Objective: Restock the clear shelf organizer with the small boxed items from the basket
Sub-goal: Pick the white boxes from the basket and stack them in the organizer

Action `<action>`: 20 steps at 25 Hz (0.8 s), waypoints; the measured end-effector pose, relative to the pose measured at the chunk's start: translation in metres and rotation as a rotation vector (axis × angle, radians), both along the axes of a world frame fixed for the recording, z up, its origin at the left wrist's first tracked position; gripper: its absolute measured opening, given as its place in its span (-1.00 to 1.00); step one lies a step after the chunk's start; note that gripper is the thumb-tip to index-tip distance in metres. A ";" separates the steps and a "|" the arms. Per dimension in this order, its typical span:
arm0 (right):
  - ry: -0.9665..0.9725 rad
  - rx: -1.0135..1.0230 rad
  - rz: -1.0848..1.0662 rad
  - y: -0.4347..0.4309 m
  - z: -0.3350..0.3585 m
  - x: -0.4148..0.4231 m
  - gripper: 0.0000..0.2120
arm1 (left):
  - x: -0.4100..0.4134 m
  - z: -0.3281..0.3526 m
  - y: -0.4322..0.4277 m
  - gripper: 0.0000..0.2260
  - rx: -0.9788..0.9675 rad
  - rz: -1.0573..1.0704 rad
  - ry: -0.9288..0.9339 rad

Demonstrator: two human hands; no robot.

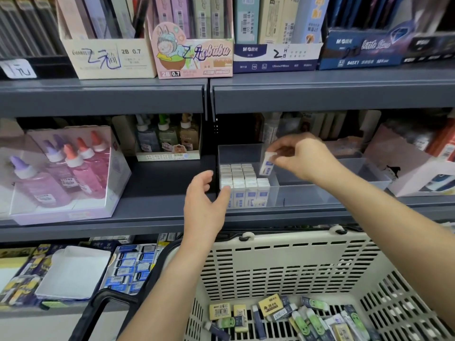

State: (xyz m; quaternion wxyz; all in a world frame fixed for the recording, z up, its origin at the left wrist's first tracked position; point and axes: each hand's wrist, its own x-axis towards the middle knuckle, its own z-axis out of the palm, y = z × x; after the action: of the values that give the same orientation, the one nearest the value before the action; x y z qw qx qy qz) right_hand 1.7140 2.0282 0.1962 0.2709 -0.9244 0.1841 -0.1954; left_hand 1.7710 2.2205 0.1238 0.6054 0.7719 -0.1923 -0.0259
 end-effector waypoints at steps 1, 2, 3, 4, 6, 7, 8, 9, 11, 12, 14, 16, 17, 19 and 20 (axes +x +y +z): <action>0.038 -0.009 0.005 0.001 -0.005 0.002 -0.88 | -0.001 -0.002 -0.001 -0.57 0.033 -0.033 0.031; 0.069 -0.014 0.014 0.002 -0.011 0.005 -0.89 | -0.001 -0.002 -0.003 -0.55 0.048 -0.068 0.051; 0.096 -0.017 0.024 0.003 -0.017 0.007 -0.88 | -0.002 -0.003 -0.004 -0.56 0.056 -0.096 0.052; 0.116 -0.017 0.034 0.004 -0.022 0.009 -0.87 | -0.002 -0.003 -0.005 -0.57 0.064 -0.111 0.043; 0.147 -0.035 0.049 0.005 -0.030 0.012 -0.85 | -0.001 -0.005 -0.005 -0.61 0.071 -0.116 0.030; 0.162 -0.057 0.056 0.006 -0.032 0.012 -0.84 | -0.001 -0.005 -0.005 -0.62 0.066 -0.116 0.034; 0.172 -0.082 0.064 0.007 -0.034 0.013 -0.82 | 0.000 -0.006 -0.005 -0.62 0.059 -0.117 0.036; 0.180 -0.110 0.074 0.007 -0.035 0.013 -0.81 | 0.000 -0.006 -0.005 -0.62 0.055 -0.117 0.037; 0.197 -0.160 0.099 0.007 -0.034 0.012 -0.80 | 0.000 -0.006 -0.006 -0.63 0.053 -0.113 0.034; 0.210 -0.173 0.114 0.006 -0.033 0.011 -0.79 | -0.001 -0.007 -0.006 -0.62 0.053 -0.111 0.032; 0.214 -0.153 0.122 0.007 -0.031 0.008 -0.77 | -0.003 -0.008 -0.006 -0.62 0.055 -0.104 0.028; 0.153 -0.075 0.080 0.009 -0.028 0.000 -0.76 | -0.004 -0.007 -0.006 -0.61 0.053 -0.101 0.036; 0.100 -0.039 0.054 0.009 -0.027 -0.007 -0.76 | -0.005 -0.006 -0.007 -0.61 0.052 -0.097 0.044; -0.022 0.020 0.030 0.012 -0.027 -0.029 -0.78 | -0.009 -0.004 -0.007 -0.60 0.054 -0.048 0.048; -0.080 0.051 0.031 0.015 -0.030 -0.043 -0.79 | -0.016 -0.002 -0.005 -0.60 0.052 0.003 0.014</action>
State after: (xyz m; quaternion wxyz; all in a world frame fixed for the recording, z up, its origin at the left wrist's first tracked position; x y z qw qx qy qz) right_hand 1.6706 2.0435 0.1665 0.3043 -0.9115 0.1635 -0.2233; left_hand 1.7552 2.2153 0.1220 0.5864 0.7876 -0.1859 -0.0355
